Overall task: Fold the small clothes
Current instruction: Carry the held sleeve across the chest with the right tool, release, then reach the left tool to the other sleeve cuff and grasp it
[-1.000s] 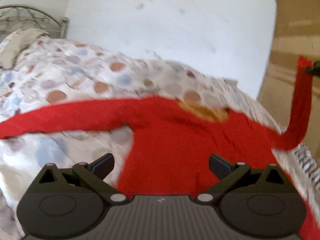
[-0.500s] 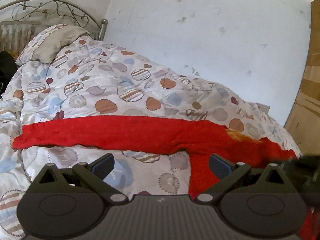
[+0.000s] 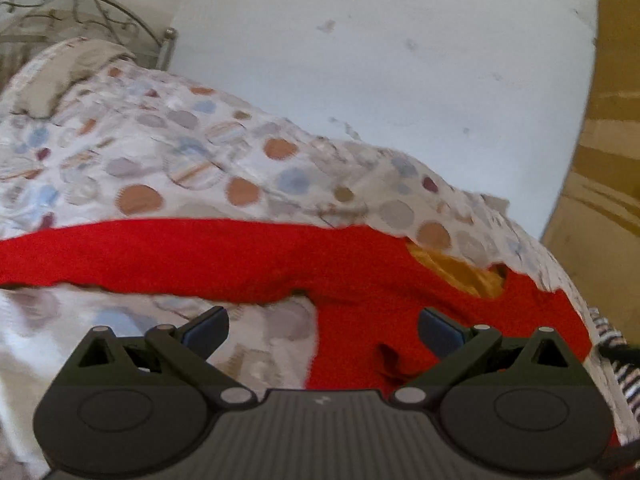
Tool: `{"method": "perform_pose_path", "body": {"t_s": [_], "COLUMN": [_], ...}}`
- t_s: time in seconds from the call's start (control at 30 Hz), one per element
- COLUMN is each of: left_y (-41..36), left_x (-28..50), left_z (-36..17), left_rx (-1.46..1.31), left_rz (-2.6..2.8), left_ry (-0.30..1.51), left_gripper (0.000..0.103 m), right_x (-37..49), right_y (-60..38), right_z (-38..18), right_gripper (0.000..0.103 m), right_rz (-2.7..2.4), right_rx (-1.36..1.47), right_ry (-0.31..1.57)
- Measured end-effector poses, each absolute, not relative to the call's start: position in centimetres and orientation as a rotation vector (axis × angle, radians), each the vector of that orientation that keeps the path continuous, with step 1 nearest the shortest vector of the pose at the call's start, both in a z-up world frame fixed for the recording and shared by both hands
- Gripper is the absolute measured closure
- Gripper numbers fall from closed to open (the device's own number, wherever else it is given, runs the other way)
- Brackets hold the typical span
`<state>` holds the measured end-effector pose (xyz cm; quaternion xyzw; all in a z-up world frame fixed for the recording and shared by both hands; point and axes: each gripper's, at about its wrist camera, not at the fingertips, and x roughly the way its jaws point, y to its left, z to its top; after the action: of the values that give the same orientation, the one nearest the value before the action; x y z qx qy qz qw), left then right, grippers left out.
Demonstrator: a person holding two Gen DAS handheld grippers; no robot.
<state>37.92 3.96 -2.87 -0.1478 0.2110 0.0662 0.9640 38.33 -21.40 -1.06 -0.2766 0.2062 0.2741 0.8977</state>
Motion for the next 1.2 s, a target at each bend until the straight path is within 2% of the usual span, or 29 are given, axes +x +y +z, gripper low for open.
{"method": "perform_pose_path", "body": {"t_s": [0.07,0.2,0.33,0.5,0.57,0.63,0.67,0.7,0.73,0.9,1.0,1.07,1.13,1.2], "left_y": [3.0,1.6,1.1,1.1,1.2,1.4,1.6,1.7,1.9,1.8,1.1,1.1,1.4,1.8], "left_x": [38.8,40.0,40.5,40.3,40.2,40.1,40.1,40.0,39.8,39.8,40.2,40.2,40.2,40.1], "left_z": [-3.9,-6.2,-7.8,-8.0,-8.1,-8.1,-8.1,-8.0,-8.0,-8.1,-8.1,-8.1,-8.2,-8.3], "left_rx": [-0.269,-0.212,-0.185,-0.182,-0.196,-0.21,-0.215,-0.223,-0.232,-0.223,-0.178,-0.182,-0.204,-0.228], "left_rz": [0.129,0.145,0.157,0.157,0.15,0.142,0.139,0.133,0.126,0.126,0.145,0.143,0.133,0.122], "left_ry": [0.461,0.542,0.586,0.572,0.565,0.559,0.556,0.549,0.54,0.544,0.561,0.559,0.557,0.553], "left_gripper": [0.0,0.0,0.0,0.0,0.0,0.001,0.001,0.001,0.001,0.001,0.001,0.001,0.001,0.001], "right_x": [39.0,41.8,46.0,52.8,55.2,57.2,57.8,57.9,57.7,57.3,57.5,57.4,57.0,56.1], "right_y": [-23.7,-28.0,-33.2,-36.9,-37.9,-39.0,-39.6,-39.9,-40.1,-41.3,-40.4,-39.9,-39.4,-39.4], "right_z": [-0.9,-1.6,-2.1,-3.7,-4.6,-5.5,-5.6,-5.6,-5.4,-5.9,-7.0,-6.7,-6.3,-5.9], "right_gripper": [0.006,0.007,0.014,0.015,0.03,0.074,0.078,0.087,0.09,0.092,0.088,0.084,0.067,0.058], "right_rz": [0.481,0.284,0.173,0.137,0.116,0.091,0.098,0.09,0.086,0.029,0.018,0.01,-0.004,-0.005], "right_rx": [-0.573,-0.563,-0.284,-0.025,0.06,0.17,0.239,0.275,0.284,0.323,0.263,0.239,0.186,0.169], "right_ry": [0.418,0.439,0.506,0.535,0.565,0.611,0.626,0.626,0.622,0.633,0.646,0.64,0.639,0.628]}}
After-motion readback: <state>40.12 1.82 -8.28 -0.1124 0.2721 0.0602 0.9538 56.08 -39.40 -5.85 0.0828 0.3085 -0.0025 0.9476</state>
